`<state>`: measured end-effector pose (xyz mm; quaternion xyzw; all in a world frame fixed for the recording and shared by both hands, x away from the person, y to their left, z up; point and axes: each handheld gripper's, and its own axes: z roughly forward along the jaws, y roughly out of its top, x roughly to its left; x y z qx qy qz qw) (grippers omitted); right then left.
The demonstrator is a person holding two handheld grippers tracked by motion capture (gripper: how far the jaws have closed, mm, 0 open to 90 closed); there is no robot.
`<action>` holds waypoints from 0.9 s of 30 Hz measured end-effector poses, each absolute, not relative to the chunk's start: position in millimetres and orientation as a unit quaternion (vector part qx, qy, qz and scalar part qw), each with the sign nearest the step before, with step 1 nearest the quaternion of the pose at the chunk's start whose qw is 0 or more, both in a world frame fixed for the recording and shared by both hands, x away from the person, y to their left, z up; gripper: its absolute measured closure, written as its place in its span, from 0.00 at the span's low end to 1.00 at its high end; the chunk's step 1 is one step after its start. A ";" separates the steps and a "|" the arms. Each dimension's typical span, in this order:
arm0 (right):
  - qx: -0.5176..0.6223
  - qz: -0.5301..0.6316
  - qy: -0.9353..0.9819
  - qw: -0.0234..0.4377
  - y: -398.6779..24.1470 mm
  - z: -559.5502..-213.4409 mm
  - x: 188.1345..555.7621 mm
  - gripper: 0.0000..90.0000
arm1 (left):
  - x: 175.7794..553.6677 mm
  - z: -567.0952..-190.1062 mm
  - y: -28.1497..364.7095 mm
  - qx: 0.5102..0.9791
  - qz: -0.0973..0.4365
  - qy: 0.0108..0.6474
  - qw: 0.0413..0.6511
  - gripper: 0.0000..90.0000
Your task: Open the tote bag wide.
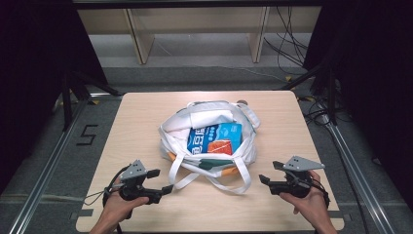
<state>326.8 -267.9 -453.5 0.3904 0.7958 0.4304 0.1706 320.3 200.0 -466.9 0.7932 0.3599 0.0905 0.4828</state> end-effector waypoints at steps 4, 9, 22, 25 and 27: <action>0.390 0.429 0.796 0.172 -269.6 -458.4 324.5 0.28 | 318.7 -473.3 200.8 0.789 0.091 0.366 0.484 0.17; 0.396 0.432 0.794 0.161 -269.5 -463.6 318.9 0.25 | 315.6 -477.7 201.6 0.796 0.097 0.362 0.476 0.17; 0.368 0.424 0.810 0.173 -273.1 -471.5 306.8 0.21 | 299.2 -488.2 196.9 0.799 0.092 0.359 0.474 0.17; 0.372 0.419 0.810 0.170 -272.8 -473.5 302.4 0.22 | 296.1 -489.8 197.4 0.802 0.096 0.354 0.472 0.17; 0.369 0.417 0.812 0.174 -273.3 -474.0 301.6 0.22 | 294.0 -490.1 197.5 0.802 0.094 0.359 0.468 0.17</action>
